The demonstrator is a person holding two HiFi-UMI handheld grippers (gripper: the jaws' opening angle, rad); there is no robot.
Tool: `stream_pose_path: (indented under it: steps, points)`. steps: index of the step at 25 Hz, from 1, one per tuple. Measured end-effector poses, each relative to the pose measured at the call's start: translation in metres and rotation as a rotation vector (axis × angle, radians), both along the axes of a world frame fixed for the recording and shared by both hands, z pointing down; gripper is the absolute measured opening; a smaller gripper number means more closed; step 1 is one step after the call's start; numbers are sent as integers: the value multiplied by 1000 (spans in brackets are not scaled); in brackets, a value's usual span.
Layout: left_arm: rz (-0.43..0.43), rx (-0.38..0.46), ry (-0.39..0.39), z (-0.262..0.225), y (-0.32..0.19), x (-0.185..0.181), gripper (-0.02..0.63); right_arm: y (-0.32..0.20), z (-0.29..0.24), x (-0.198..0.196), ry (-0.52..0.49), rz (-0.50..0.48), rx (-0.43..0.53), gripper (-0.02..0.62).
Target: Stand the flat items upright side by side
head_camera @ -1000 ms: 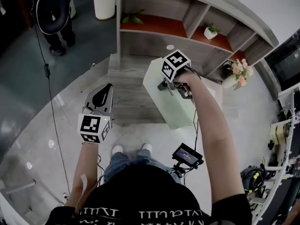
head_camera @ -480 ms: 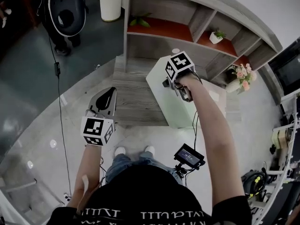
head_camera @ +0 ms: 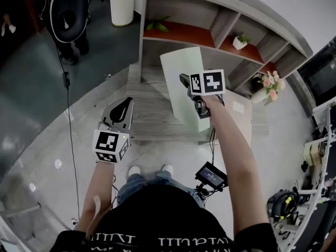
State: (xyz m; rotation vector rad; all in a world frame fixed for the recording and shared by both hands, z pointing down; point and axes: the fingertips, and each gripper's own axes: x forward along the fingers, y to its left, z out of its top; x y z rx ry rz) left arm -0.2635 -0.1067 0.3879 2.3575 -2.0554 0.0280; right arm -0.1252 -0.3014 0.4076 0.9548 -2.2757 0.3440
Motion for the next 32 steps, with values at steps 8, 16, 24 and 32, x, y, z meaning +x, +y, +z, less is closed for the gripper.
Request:
stream_pose_path:
  steps: [8,16,24,32]
  points:
    - [8,-16,-30,2,8,-7,12,18,-7,-8,-269,103,267,276]
    - [18,-48,-43,10,12,-11,12,48,22,-8,-362,219,448,295]
    - [26,-54,-54,14,11,-7,12,56,74,-27,-196,112,196,302]
    - [-1,-59,-65,13,13,-13,12,47,80,-64,-149,70,82,307]
